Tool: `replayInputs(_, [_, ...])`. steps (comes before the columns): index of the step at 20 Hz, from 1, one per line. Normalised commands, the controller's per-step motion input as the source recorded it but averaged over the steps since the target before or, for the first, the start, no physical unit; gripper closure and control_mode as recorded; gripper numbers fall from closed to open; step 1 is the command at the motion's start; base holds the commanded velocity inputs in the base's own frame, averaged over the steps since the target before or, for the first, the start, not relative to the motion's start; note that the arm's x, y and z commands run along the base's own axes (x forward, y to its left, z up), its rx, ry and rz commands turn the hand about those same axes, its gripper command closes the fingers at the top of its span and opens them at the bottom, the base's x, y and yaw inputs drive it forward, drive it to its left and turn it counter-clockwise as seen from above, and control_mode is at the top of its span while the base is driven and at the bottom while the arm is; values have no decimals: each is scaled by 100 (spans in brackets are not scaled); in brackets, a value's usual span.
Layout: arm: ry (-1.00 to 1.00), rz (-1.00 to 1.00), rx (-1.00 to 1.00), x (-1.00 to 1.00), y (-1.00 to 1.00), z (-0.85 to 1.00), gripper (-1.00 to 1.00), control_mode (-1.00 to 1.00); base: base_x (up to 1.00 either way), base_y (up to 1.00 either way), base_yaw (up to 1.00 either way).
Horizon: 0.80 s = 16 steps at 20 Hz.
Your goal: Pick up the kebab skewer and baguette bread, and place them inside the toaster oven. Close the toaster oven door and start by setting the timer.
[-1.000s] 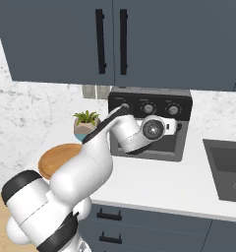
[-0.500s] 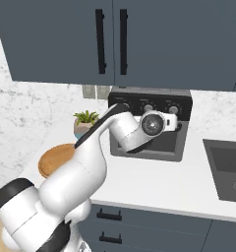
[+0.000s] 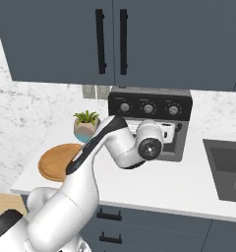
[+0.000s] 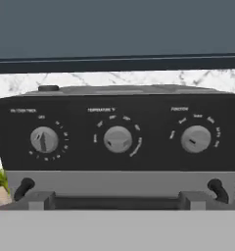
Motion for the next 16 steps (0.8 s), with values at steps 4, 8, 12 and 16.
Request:
replayInputs(4, [-24,0,15,-2,35,7,-100,-100,0,0,0])
replayInputs(8, [-14,0,12,0,41,18,-100,-100,0,0,0])
replayInputs(12, [-5,0,5,-1,46,21,-100,-100,0,0,0])
replayInputs(16, [0,0,2,-1,44,11,-100,-100,0,0,0])
